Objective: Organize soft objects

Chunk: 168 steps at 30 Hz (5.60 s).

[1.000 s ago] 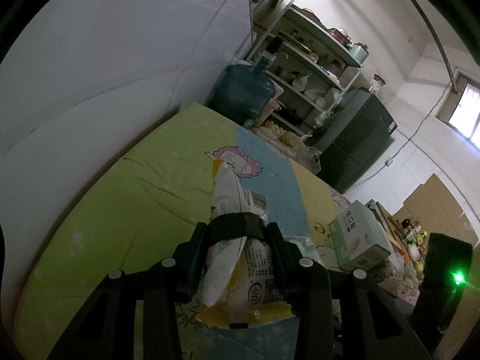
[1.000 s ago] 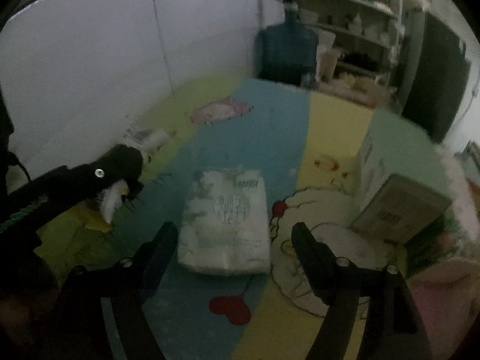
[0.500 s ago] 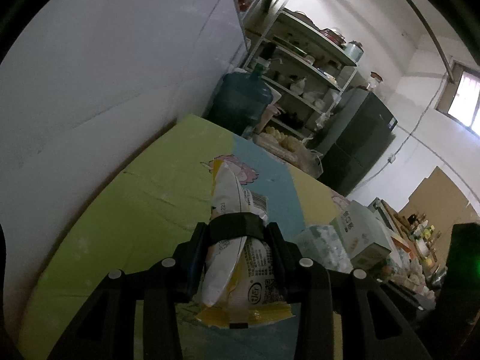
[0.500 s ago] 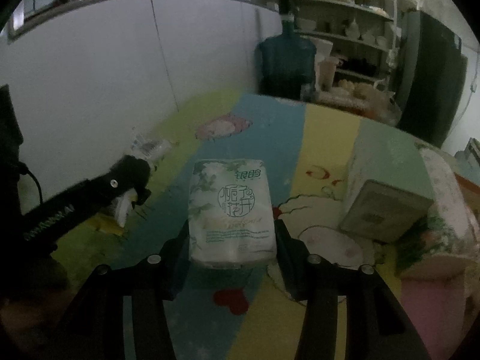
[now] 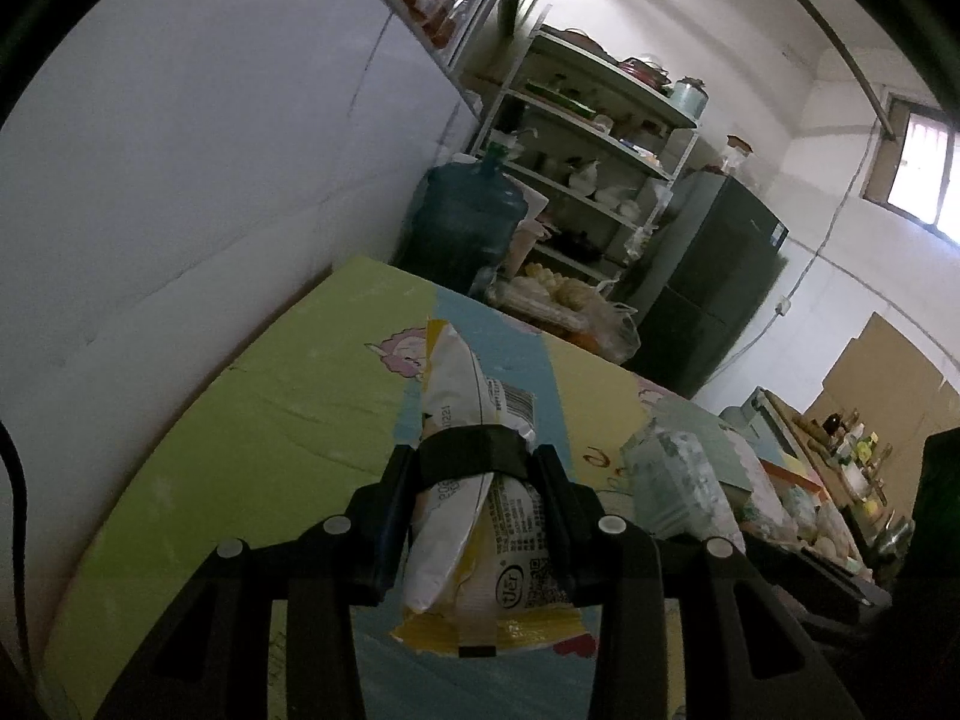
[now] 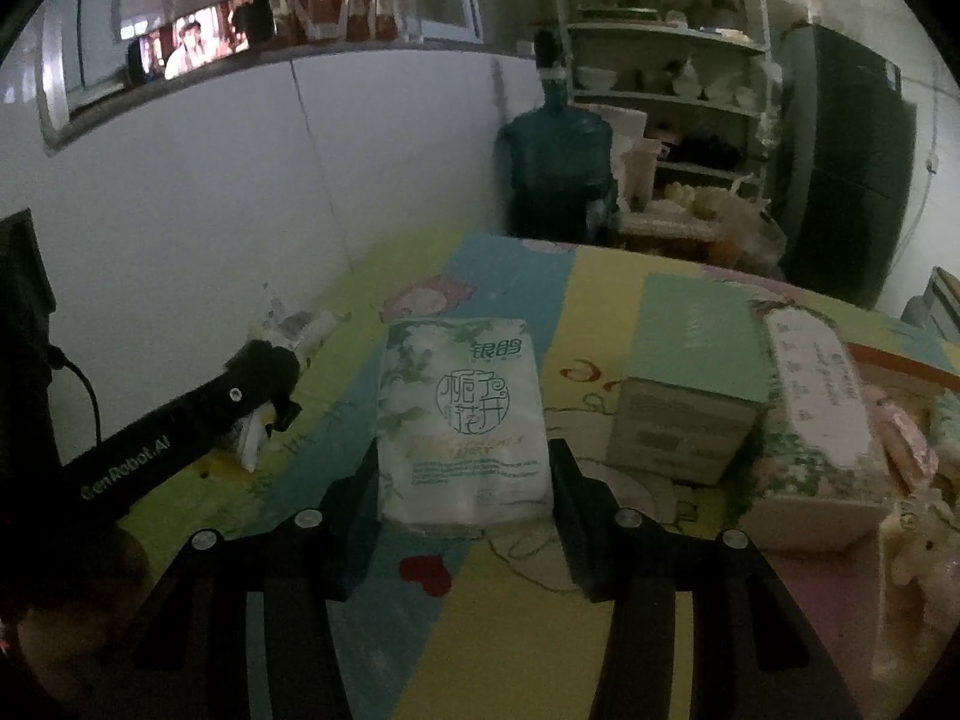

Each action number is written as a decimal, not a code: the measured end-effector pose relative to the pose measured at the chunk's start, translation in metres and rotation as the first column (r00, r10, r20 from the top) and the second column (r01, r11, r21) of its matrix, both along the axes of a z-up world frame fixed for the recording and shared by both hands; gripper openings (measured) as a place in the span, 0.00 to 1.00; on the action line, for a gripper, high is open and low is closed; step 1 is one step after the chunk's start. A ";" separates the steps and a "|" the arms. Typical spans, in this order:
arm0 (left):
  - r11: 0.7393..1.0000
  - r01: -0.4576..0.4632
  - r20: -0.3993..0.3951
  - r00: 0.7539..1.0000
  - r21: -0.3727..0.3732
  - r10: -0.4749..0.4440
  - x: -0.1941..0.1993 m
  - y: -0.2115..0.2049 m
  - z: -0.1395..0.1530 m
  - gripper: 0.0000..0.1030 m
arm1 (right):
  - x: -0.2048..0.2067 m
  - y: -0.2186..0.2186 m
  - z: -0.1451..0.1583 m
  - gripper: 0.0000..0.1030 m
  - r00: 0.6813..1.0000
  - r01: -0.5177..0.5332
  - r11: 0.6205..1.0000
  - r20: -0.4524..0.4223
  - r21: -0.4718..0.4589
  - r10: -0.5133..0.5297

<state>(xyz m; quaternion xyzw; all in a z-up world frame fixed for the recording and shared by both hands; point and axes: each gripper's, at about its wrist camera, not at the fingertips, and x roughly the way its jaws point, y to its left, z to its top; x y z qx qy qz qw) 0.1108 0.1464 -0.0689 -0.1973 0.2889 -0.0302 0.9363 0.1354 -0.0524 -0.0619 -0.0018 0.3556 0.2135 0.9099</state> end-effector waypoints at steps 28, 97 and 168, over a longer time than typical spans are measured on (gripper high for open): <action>0.984 0.135 0.045 0.989 0.117 -0.141 -0.011 -0.140 0.050 0.39 | -0.034 -0.140 0.033 0.51 0.986 0.128 0.984 0.094 0.125 -0.140; 0.854 0.500 -0.129 0.865 0.144 -0.485 0.074 -0.406 0.006 0.39 | -0.014 -0.405 -0.009 0.51 0.863 0.494 0.843 -0.001 0.212 -0.505; 0.925 0.220 0.050 0.968 0.310 -0.247 -0.079 -0.273 0.047 0.62 | -0.113 -0.267 0.026 0.72 0.865 0.432 0.882 0.191 0.187 -0.464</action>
